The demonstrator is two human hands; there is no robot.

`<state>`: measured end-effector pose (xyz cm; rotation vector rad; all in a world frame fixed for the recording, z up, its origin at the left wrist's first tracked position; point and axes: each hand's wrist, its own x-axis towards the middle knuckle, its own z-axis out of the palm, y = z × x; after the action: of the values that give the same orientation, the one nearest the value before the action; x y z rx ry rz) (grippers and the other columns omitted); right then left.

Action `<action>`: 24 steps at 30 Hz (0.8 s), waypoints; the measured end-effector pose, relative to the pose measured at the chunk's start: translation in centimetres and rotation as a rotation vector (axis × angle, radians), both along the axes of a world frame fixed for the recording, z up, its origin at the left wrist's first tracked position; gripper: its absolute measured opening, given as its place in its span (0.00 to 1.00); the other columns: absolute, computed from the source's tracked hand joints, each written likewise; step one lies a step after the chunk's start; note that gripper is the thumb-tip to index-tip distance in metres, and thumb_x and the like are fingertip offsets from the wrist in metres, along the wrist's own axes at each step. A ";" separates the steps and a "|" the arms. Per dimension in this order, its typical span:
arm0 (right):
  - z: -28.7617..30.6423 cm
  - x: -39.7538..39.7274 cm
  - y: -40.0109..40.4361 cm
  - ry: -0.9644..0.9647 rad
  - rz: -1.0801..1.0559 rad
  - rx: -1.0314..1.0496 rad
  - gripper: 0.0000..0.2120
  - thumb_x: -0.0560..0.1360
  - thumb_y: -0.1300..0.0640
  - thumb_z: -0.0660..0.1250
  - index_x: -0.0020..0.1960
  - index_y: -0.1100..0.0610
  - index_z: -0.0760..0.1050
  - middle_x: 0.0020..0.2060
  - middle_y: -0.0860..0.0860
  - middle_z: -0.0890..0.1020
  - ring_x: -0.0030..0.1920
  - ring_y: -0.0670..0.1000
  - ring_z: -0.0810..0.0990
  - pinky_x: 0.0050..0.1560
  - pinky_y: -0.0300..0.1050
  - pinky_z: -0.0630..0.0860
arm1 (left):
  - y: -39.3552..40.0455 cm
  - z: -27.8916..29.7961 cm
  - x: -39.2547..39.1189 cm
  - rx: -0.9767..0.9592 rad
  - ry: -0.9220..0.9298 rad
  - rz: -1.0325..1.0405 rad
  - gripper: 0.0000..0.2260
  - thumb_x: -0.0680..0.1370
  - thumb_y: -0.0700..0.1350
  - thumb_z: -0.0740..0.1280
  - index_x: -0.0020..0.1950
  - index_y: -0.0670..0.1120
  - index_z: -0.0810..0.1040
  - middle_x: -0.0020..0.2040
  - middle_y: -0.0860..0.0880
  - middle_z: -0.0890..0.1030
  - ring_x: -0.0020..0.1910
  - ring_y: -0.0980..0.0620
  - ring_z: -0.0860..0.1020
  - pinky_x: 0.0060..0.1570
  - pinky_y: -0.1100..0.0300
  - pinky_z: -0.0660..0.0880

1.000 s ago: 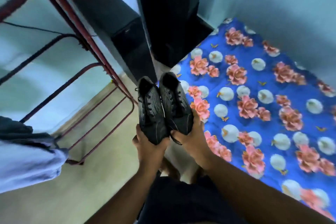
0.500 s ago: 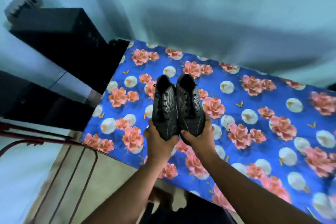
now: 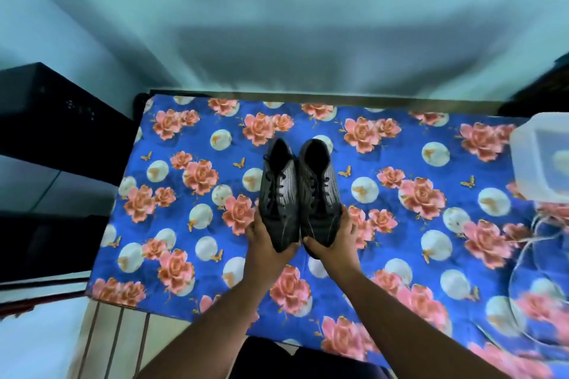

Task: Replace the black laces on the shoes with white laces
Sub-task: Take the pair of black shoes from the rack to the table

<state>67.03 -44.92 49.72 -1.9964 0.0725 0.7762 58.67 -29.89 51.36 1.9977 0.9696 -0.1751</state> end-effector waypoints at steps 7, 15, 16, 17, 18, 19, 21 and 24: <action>-0.5 0.7 -1.3 0.043 0.112 -0.008 0.56 0.69 0.48 0.81 0.83 0.49 0.45 0.74 0.52 0.60 0.74 0.55 0.65 0.65 0.54 0.71 | 0.2 -0.8 -0.8 0.003 0.050 -0.069 0.52 0.73 0.54 0.77 0.84 0.55 0.43 0.82 0.49 0.52 0.77 0.53 0.60 0.65 0.59 0.64; -1.4 0.9 -1.7 -0.017 0.153 -0.047 0.51 0.73 0.44 0.76 0.83 0.49 0.45 0.75 0.53 0.60 0.74 0.56 0.65 0.68 0.56 0.71 | 0.2 -2.5 -0.9 0.041 0.065 -0.090 0.52 0.73 0.58 0.77 0.84 0.53 0.44 0.79 0.46 0.57 0.76 0.45 0.65 0.67 0.49 0.72; -1.7 0.8 -1.7 -0.036 0.158 -0.063 0.51 0.73 0.42 0.75 0.83 0.49 0.45 0.75 0.54 0.61 0.74 0.56 0.64 0.69 0.57 0.70 | 0.3 -2.7 -1.0 0.050 0.060 -0.092 0.51 0.73 0.59 0.76 0.84 0.53 0.44 0.79 0.47 0.57 0.76 0.45 0.65 0.68 0.49 0.71; -2.1 0.8 -1.7 -0.052 0.160 -0.081 0.50 0.74 0.41 0.74 0.83 0.50 0.46 0.75 0.54 0.62 0.74 0.57 0.63 0.70 0.58 0.68 | 0.3 -2.9 -1.2 0.057 0.052 -0.094 0.51 0.73 0.60 0.76 0.84 0.53 0.44 0.79 0.47 0.57 0.77 0.46 0.63 0.69 0.49 0.71; -2.3 0.8 -1.8 -0.071 0.155 -0.091 0.49 0.74 0.40 0.74 0.83 0.50 0.47 0.75 0.53 0.62 0.75 0.57 0.62 0.72 0.59 0.67 | 0.4 -3.1 -1.2 0.061 0.034 -0.095 0.51 0.73 0.61 0.76 0.84 0.53 0.45 0.80 0.48 0.56 0.78 0.46 0.62 0.70 0.49 0.70; -2.8 0.8 -1.8 -0.093 0.148 -0.093 0.48 0.74 0.39 0.73 0.82 0.50 0.47 0.75 0.53 0.63 0.75 0.57 0.61 0.72 0.61 0.67 | 0.5 -3.3 -1.2 0.066 0.011 -0.095 0.51 0.73 0.61 0.75 0.84 0.52 0.45 0.80 0.49 0.54 0.79 0.48 0.60 0.71 0.50 0.68; -3.5 0.9 -1.9 -0.141 0.135 -0.086 0.47 0.74 0.38 0.72 0.82 0.50 0.50 0.75 0.52 0.62 0.76 0.56 0.60 0.74 0.62 0.65 | 1.1 -4.0 -1.1 0.077 -0.044 -0.116 0.51 0.73 0.61 0.75 0.83 0.53 0.45 0.83 0.51 0.50 0.81 0.52 0.53 0.75 0.54 0.62; -4.2 0.8 -2.1 -0.221 0.138 -0.053 0.46 0.74 0.37 0.71 0.82 0.50 0.51 0.78 0.51 0.59 0.79 0.54 0.57 0.77 0.59 0.62 | 2.2 -4.9 -0.6 0.112 -0.141 -0.199 0.50 0.73 0.64 0.73 0.83 0.54 0.42 0.84 0.54 0.45 0.82 0.58 0.43 0.74 0.71 0.47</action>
<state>67.83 -47.00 45.53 -2.1426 -0.1777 0.6409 58.10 -27.69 46.48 2.1771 0.7044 -0.0891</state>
